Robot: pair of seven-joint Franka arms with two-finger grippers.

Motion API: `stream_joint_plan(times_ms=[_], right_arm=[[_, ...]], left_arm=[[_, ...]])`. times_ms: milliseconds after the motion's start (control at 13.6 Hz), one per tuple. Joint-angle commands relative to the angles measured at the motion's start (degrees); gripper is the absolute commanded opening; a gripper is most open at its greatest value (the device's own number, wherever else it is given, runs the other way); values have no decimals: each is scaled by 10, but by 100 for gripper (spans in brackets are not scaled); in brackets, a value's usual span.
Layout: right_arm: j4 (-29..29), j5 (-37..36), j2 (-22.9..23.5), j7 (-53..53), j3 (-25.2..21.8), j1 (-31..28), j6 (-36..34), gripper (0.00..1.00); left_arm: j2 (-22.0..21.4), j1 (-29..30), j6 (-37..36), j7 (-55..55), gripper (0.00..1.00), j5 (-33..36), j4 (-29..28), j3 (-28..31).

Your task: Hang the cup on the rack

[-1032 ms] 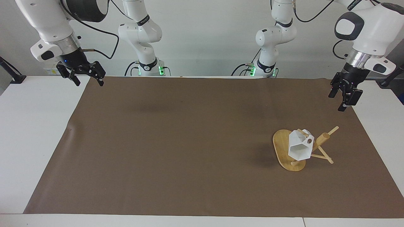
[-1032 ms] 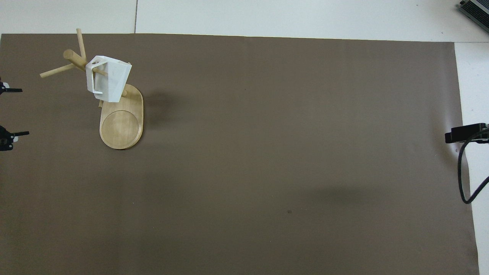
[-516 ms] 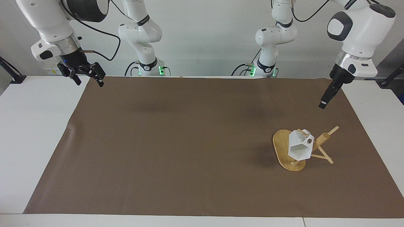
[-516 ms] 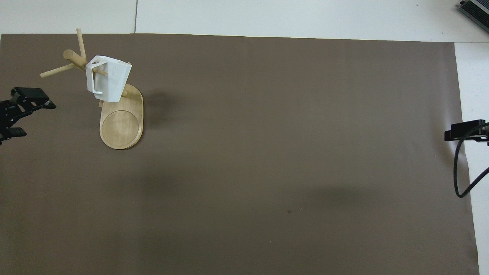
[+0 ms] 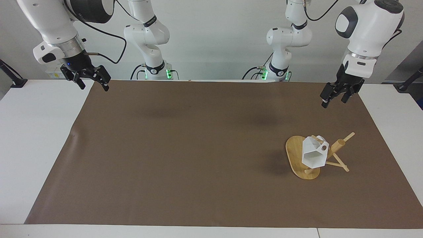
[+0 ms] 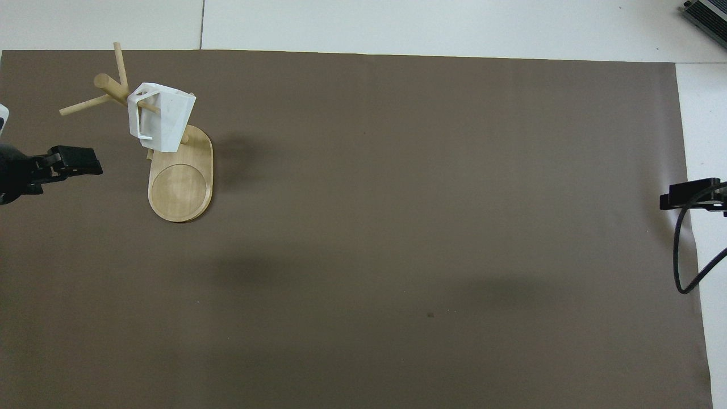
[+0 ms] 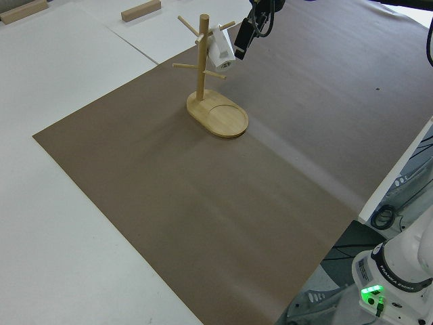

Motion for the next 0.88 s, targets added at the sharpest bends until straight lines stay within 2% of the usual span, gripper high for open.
stream_joint_plan(times_ms=[0, 295, 516, 811], right_arm=[[-2, -4, -1, 13, 4, -3, -5, 100], [-2, -4, -1, 11, 4, -3, -5, 100], [-2, -4, -1, 13, 4, -3, -5, 100], [-2, -4, -1, 11, 4, -3, -5, 100]], left_arm=[[41, -18, -102, 55, 100, 15, 111, 11], [12, -6, -135, 93, 100, 14, 114, -14], [-1, -9, -133, 91, 100, 11, 91, -15], [-2, -7, -132, 88, 100, 8, 85, -19]])
